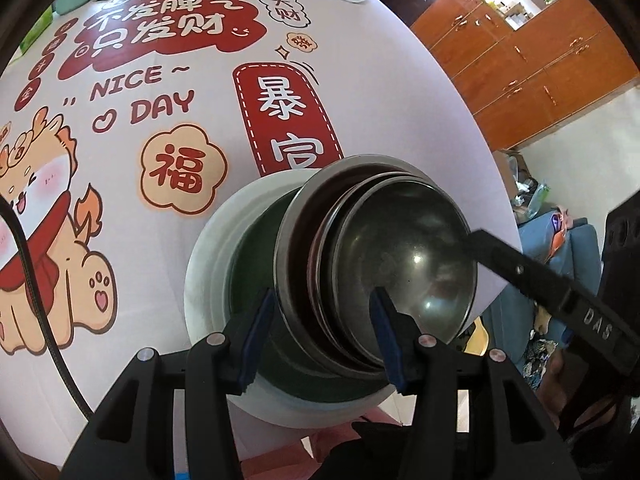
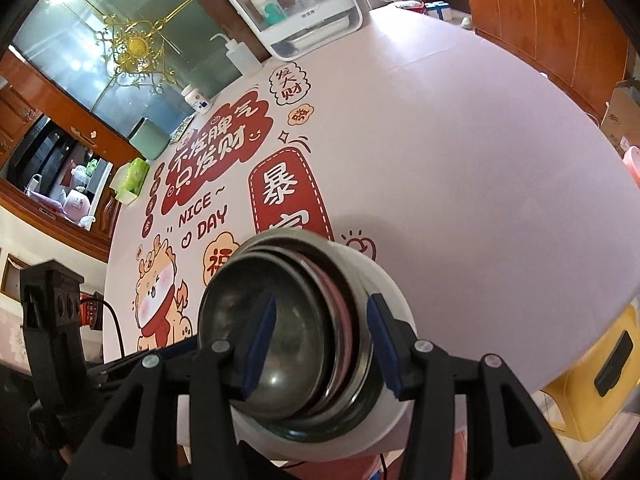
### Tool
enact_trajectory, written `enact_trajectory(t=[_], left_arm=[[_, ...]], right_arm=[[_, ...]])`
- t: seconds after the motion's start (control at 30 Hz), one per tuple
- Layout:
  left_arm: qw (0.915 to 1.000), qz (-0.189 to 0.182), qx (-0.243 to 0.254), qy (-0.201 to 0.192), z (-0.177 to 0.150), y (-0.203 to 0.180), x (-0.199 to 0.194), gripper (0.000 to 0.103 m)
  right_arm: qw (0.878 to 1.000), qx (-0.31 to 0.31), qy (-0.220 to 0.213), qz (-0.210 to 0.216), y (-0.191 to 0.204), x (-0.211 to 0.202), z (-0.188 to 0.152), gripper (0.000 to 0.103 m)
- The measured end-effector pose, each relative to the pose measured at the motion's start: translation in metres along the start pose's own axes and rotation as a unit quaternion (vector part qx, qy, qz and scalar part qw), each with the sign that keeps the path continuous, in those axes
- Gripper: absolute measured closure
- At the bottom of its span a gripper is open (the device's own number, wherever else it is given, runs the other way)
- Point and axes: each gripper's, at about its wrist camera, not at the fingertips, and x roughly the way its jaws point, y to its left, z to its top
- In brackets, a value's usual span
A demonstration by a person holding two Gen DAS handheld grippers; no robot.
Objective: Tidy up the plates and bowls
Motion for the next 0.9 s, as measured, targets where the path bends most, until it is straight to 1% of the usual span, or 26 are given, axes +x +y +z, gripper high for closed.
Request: enact_trajectory(t=[0.07, 0.23, 0.37, 0.43, 0.57, 0.6, 0.63, 0.67, 0.73, 0.77, 0.87, 0.9], left_arm=[[0.9999, 0.000, -0.006, -0.008, -0.004, 0.001, -0.005, 0.054], [0.9984, 0.017, -0.029, -0.045, -0.017, 0.001, -0.020, 0.046], [0.9936, 0.049, -0.059, -0.083, -0.037, -0.002, -0.037, 0.043], [0.9901, 0.068, -0.071, -0.100, -0.048, -0.006, -0.045, 0.038], [0.9820, 0.113, -0.084, -0.126, -0.069, -0.019, -0.055, 0.038], [0.9807, 0.119, -0.086, -0.130, -0.073, -0.021, -0.057, 0.038], [0.9789, 0.125, -0.088, -0.135, -0.078, -0.024, -0.060, 0.038], [0.9762, 0.132, -0.094, -0.144, -0.085, -0.028, -0.064, 0.037], [0.9735, 0.134, -0.101, -0.156, -0.093, -0.034, -0.071, 0.033], [0.9718, 0.137, -0.103, -0.162, -0.098, -0.037, -0.074, 0.031], [0.9668, 0.151, -0.103, -0.178, -0.114, -0.050, -0.086, 0.031], [0.9664, 0.153, -0.101, -0.180, -0.118, -0.054, -0.089, 0.031]], right_arm=[[1.000, -0.004, -0.002, 0.002, 0.001, -0.003, -0.003, 0.052], [0.999, -0.034, -0.004, 0.011, 0.005, -0.008, -0.008, 0.050], [0.997, -0.073, -0.007, 0.022, 0.009, -0.018, -0.016, 0.050], [0.996, -0.089, -0.011, 0.026, 0.010, -0.024, -0.020, 0.050], [0.992, -0.121, -0.007, 0.038, 0.010, -0.036, -0.029, 0.049], [0.990, -0.132, -0.006, 0.038, 0.011, -0.040, -0.032, 0.048], [0.989, -0.144, -0.006, 0.038, 0.012, -0.045, -0.035, 0.043], [0.988, -0.152, -0.007, 0.039, 0.012, -0.049, -0.037, 0.034], [0.984, -0.172, -0.013, 0.041, 0.014, -0.061, -0.045, 0.027], [0.983, -0.178, -0.014, 0.043, 0.014, -0.065, -0.048, 0.025], [0.979, -0.197, -0.013, 0.045, 0.017, -0.079, -0.058, 0.023], [0.979, -0.201, -0.012, 0.044, 0.018, -0.082, -0.060, 0.023]])
